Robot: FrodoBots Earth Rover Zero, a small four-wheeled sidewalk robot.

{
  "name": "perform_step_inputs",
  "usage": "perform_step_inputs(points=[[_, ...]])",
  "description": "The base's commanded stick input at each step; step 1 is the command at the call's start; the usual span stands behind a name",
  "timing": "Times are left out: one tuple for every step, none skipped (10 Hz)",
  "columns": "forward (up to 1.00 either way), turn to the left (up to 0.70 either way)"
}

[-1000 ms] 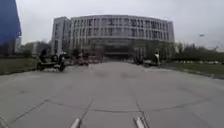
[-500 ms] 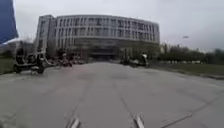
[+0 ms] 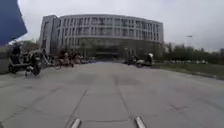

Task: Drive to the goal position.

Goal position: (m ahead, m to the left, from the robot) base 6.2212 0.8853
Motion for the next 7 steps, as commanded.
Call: perform_step_inputs(points=[[1.0, -0.13], [1.0, -0.33], [1.0, -0.38], [1.0, -0.38], [1.0, -0.38], [1.0, -0.18], [1.0, 0.02]])
